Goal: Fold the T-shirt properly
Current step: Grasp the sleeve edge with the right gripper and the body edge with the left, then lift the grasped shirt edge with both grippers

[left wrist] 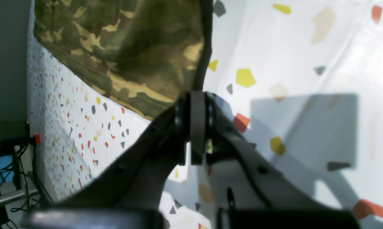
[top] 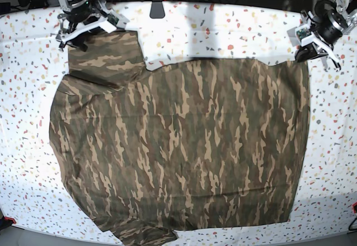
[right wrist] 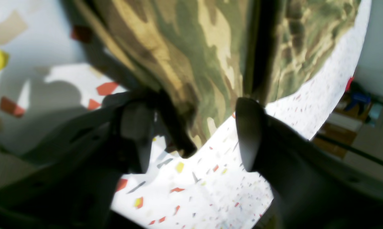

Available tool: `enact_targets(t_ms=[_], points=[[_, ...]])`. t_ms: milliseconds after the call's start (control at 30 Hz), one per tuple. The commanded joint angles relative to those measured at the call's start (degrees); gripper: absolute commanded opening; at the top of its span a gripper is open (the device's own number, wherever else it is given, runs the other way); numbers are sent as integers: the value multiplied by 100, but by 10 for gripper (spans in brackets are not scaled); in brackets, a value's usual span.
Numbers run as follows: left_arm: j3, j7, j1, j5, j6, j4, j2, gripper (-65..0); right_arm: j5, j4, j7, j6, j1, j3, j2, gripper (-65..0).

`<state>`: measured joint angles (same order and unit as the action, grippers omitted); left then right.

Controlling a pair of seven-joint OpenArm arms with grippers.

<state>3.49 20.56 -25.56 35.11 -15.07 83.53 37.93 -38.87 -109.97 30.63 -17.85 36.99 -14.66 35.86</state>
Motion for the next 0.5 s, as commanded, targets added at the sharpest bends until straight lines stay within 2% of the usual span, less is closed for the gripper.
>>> enact_targets(t_ms=[0,100,200,233,467], points=[[-33,57,0,-22,48,61,98,-650,33,-74,-46,-37,11,2,50,-347],[-33,57,0,-22,48,61,98,-650,31,-74,-42,-13,-17,0,50,-508],[-33,57,-2,-22,48,61,98,-650,28,-74,-33,-13,-13,2,50,-631],[-33,55,-2,-22,48,61,98,-650,28,-74,-2,-13,-13,2,50,-650],[-33,57,0,-24,48,61,98,-650,26,-74,35,-13,-13,2,50,-650]])
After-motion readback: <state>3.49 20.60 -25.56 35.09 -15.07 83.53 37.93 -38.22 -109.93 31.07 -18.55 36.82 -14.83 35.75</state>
